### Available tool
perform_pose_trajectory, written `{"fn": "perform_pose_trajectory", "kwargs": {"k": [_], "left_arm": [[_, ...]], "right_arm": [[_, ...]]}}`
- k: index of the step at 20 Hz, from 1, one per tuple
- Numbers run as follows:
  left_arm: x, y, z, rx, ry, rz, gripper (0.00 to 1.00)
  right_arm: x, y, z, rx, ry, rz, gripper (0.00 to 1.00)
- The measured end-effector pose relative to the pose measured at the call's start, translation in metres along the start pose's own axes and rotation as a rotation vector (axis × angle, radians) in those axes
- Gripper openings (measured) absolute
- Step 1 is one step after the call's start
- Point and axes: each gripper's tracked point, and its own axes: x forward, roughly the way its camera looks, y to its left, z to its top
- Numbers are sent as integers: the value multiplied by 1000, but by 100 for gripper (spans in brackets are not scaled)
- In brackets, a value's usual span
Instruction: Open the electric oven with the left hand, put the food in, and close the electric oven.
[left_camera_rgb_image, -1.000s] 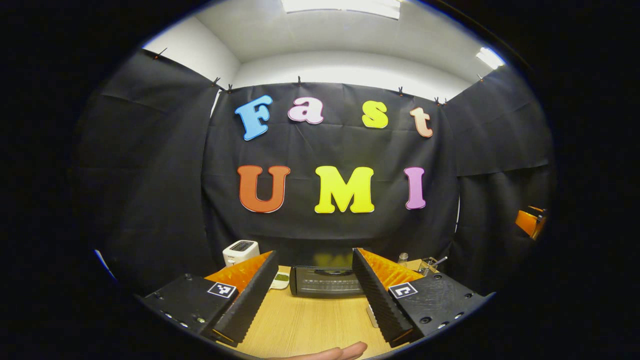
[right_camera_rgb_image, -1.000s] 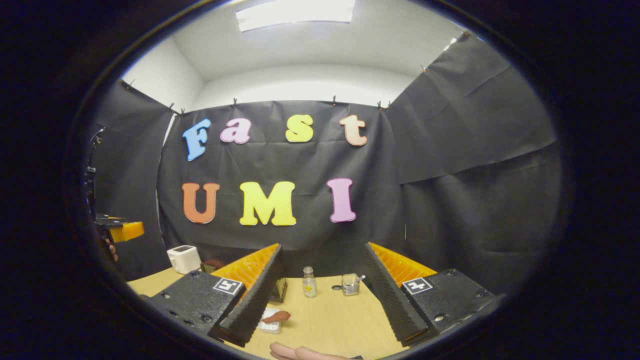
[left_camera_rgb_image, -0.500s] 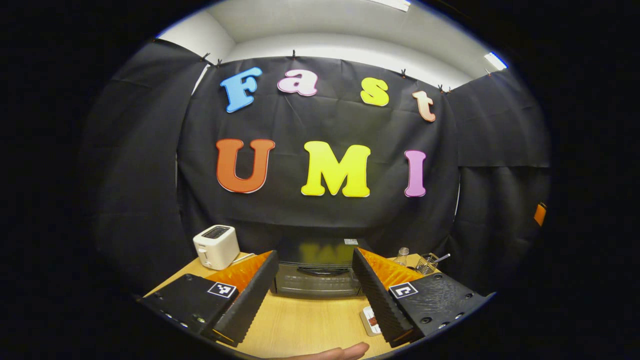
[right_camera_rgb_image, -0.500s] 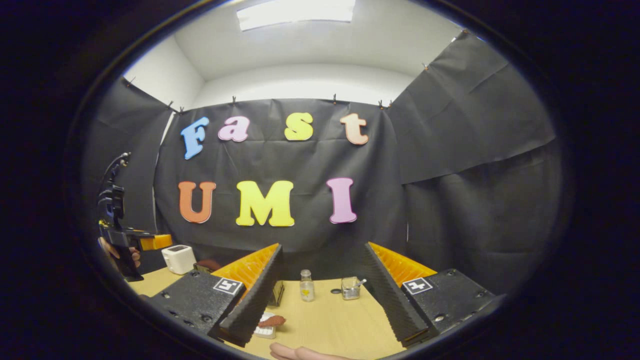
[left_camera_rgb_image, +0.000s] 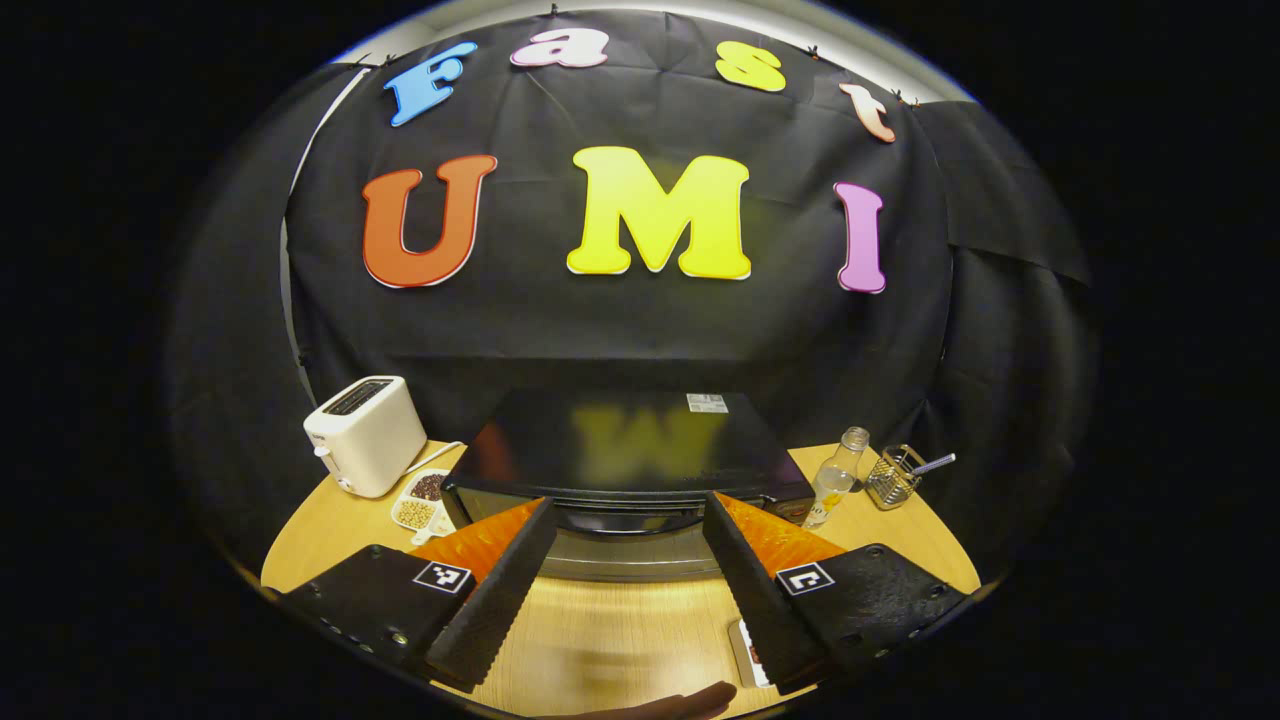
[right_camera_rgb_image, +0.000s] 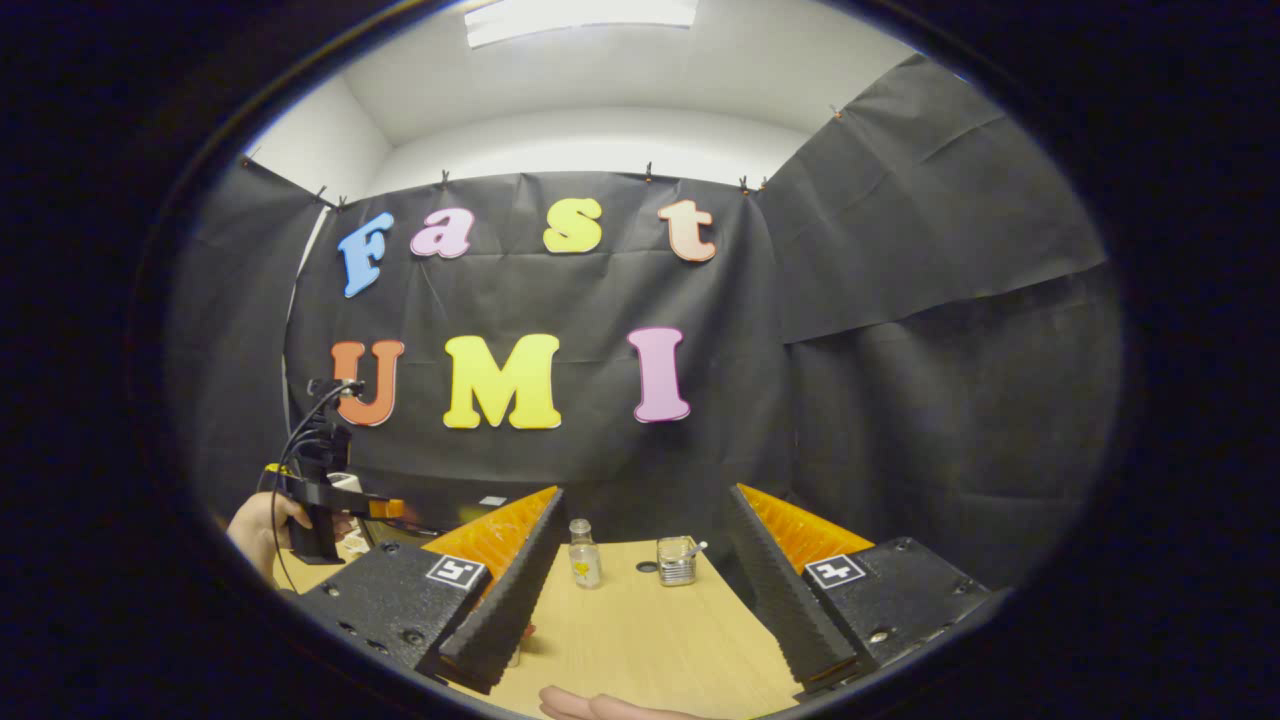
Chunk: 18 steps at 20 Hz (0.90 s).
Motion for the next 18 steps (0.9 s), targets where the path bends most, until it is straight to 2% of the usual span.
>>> {"fn": "perform_pose_trajectory", "kwargs": {"k": [5,6,7,9,10,11,12,18], "left_arm": [[51,0,-25,-5,117,27,95],[57,5,-18,14,82,37,84],[64,2,-23,-5,89,16,96],[65,2,-24,11,94,17,96],[64,2,-26,9,106,10,93],[64,0,-26,10,104,9,94],[64,1,-26,12,104,7,95],[49,0,-33,7,86,-7,95]], "right_arm": [[0,-18,-14,27,50,-1,100],[0,-23,-17,29,54,-6,100],[-1,-29,-18,35,51,-15,98],[-4,-33,-15,45,43,-17,100],[-6,-38,-16,42,43,-27,98],[-8,-42,-15,40,41,-39,100],[-9,-43,-12,39,35,-44,98],[-18,-36,-16,48,53,-26,100]]}}
